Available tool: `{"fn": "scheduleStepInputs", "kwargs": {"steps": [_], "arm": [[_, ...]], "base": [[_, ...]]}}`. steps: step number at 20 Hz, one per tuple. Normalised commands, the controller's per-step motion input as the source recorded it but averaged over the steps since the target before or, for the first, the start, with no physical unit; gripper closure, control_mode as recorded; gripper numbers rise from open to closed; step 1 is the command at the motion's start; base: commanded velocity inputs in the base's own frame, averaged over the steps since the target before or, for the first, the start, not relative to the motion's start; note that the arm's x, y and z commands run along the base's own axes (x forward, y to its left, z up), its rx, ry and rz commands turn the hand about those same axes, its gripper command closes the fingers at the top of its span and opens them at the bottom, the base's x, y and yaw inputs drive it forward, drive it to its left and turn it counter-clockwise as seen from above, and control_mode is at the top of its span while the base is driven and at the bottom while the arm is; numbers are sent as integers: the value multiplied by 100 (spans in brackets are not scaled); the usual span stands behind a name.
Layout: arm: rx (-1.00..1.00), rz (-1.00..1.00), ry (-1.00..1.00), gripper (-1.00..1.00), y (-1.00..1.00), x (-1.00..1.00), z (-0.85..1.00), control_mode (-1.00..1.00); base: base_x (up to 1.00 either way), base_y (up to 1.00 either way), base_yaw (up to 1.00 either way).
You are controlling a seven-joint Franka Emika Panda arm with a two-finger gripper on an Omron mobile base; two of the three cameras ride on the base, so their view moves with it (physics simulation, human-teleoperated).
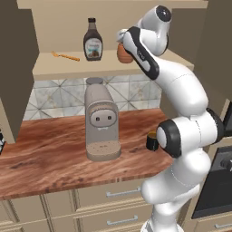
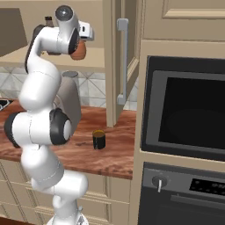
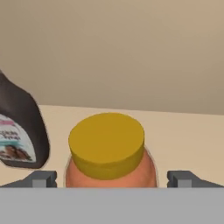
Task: Pick the syrup bottle and honey bottle from the cabinet and place them next to the mug.
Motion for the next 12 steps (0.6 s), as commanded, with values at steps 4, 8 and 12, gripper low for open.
{"fn": "scheduleStepInputs", "kwargs": {"steps": [4, 8, 12], "arm": [[0, 0, 0, -100, 0, 15, 0, -100], [0, 0, 0, -100, 5, 8, 0, -100], [0, 0, 0, -100, 6, 16, 0, -100]], "base": [[0, 0, 0], [0, 0, 0], [0, 0, 0]]}}
